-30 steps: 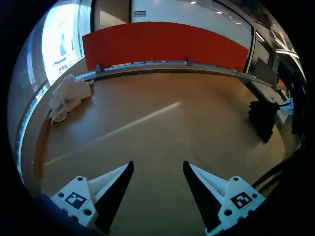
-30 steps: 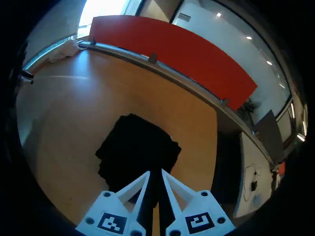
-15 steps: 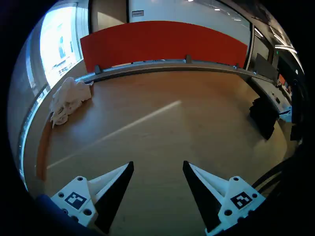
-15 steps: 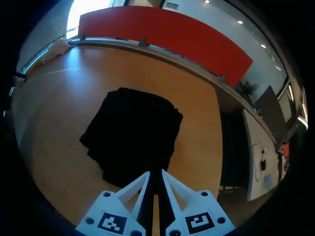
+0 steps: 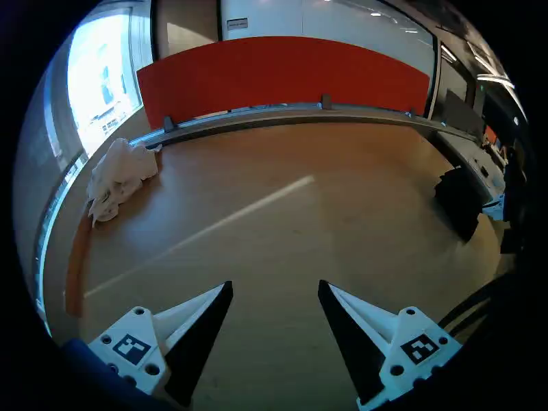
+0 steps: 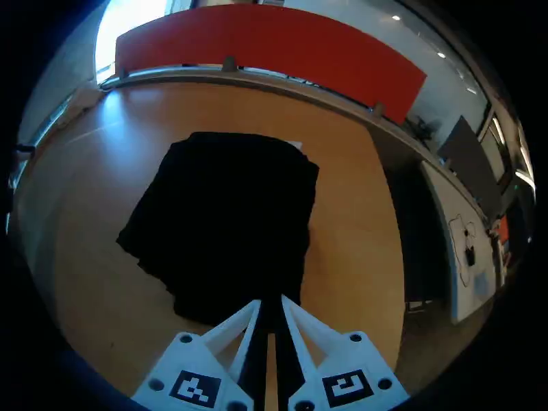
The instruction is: Fold towel
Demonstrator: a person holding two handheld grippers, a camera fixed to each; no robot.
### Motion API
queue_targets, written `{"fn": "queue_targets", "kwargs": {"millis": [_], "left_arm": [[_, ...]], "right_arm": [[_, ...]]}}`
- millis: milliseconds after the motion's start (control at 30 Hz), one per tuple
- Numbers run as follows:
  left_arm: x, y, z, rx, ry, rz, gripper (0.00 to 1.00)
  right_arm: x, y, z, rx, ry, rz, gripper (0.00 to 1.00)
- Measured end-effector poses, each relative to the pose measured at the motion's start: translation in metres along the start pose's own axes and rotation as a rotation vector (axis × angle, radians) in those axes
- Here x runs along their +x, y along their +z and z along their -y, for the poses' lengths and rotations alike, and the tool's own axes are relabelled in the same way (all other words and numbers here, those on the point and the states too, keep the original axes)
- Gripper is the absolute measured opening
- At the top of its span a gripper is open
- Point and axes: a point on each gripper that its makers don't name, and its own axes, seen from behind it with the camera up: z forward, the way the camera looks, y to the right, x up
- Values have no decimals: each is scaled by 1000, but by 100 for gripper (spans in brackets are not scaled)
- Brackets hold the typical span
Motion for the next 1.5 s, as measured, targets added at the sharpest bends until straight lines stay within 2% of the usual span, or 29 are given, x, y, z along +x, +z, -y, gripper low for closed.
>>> {"fn": "queue_targets", "kwargs": {"millis": [200,667,800,933,1267,1400,1500], "left_arm": [[0,1,1,5,-3,2,92],[-1,3,-1,9,-8,6,92],[-1,3,1,11,-10,4,92],[0,2,4,17,-13,2,92],[1,2,8,19,-28,-6,92],[2,1,8,19,-29,-9,92],[3,0,10,19,-31,-13,92]], "right_arm": [[-4,7,0,9,38,8,5],[-6,11,1,10,42,14,5],[-4,9,0,1,50,0,9],[-1,5,-3,-17,52,-15,26],[-3,-10,-12,-53,56,-31,89],[-2,-15,-11,-57,61,-39,100],[1,-19,-10,-57,69,-50,100]]}}
